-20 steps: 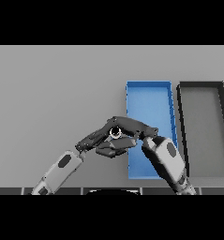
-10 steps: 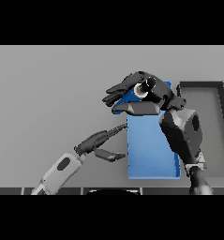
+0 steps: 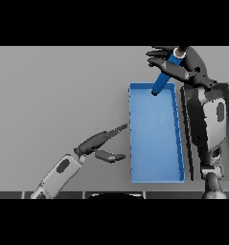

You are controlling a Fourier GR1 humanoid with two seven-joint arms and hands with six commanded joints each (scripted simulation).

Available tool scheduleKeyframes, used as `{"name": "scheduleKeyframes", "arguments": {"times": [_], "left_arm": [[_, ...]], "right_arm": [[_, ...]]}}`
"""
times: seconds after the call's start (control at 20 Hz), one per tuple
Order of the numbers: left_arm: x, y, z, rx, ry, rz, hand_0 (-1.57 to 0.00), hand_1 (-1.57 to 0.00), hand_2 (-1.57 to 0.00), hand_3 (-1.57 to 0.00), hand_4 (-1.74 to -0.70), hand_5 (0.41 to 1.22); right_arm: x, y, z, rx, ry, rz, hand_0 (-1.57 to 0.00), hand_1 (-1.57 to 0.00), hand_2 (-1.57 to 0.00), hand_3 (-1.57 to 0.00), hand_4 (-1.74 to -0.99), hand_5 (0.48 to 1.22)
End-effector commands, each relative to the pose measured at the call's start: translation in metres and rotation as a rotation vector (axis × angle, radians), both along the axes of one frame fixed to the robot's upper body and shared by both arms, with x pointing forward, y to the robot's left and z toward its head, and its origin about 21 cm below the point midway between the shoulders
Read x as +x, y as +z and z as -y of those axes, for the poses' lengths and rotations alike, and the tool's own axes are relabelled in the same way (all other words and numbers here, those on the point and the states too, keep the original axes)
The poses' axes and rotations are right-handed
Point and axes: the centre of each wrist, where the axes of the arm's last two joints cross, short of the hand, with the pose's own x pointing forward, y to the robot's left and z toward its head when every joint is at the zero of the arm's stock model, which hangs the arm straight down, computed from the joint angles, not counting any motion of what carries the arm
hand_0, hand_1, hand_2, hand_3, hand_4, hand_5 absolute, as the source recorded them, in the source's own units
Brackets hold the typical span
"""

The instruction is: Pick up the blue pipe and place it into the blue bin.

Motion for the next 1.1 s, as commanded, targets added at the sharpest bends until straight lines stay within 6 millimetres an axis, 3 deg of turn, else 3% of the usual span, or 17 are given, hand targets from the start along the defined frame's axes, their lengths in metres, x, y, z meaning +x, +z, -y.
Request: {"name": "scheduleKeyframes", "arguments": {"times": [0.0,0.15,0.45,0.65,0.7,0.75,0.8,0.9,1.0,1.05], "left_arm": [[0.004,0.002,0.001,0.015,0.001,-0.002,0.0,0.0,0.0,0.0,-0.9,0.489],[0.002,-0.001,-0.001,0.006,0.008,-0.014,0.0,0.0,0.0,0.0,-0.89,0.478],[0.001,-0.002,0.001,0.001,0.002,-0.002,0.0,0.0,0.0,0.0,-0.88,0.463],[0.001,0.0,0.002,-0.011,0.003,-0.004,0.0,0.0,0.0,0.0,-0.88,0.46],[0.001,0.001,0.002,-0.003,0.003,-0.005,0.0,0.0,0.0,0.0,-0.89,0.457],[0.001,-0.001,0.003,0.004,0.005,-0.012,0.0,0.0,0.0,0.0,-0.89,0.455],[0.002,-0.002,0.002,0.005,0.006,-0.016,0.0,0.0,0.0,0.0,-0.89,0.453],[0.002,0.001,0.005,0.001,0.001,-0.013,0.0,0.0,0.0,0.0,-0.89,0.453],[0.003,0.003,0.005,0.011,0.01,-0.015,0.0,0.0,0.0,0.0,-0.89,0.453],[0.0,0.0,0.006,0.007,0.005,-0.025,0.0,0.0,0.0,0.0,-0.89,0.453]], "right_arm": [[0.001,-0.009,0.005,-0.005,-0.032,-0.034,-1.57,-1.57,-1.57,-1.57,-1.74,1.117],[-0.003,-0.054,0.018,-0.048,-0.102,-0.164,-1.57,-1.57,-1.57,-1.57,-1.74,1.121],[-0.013,-0.124,0.031,-0.113,-0.197,-0.432,-1.57,-1.57,-1.57,-1.57,-1.741,1.122],[-0.023,-0.163,0.038,-0.219,-0.203,-0.586,-1.57,-1.57,-1.57,-1.57,-1.591,1.114],[-0.023,-0.174,0.038,-0.243,-0.211,-0.637,-1.57,-1.57,-1.57,-1.33,-1.599,1.11],[-0.025,-0.183,0.037,-0.266,-0.222,-0.694,-1.56,-1.46,-1.39,-1.12,-1.547,1.133],[-0.026,-0.186,0.035,-0.264,-0.226,-0.746,-1.31,-1.17,-1.11,-0.9,-1.503,1.15],[-0.024,-0.19,0.034,-0.297,-0.234,-0.841,-0.84,-0.75,-0.71,-0.57,-1.392,1.176],[-0.027,-0.187,0.033,-0.353,-0.185,-0.863,-0.53,-0.48,-0.46,-0.37,-1.285,1.141],[-0.028,-0.19,0.032,-0.397,-0.173,-0.867,-0.43,-0.38,-0.36,-0.29,-1.242,1.081]]}}
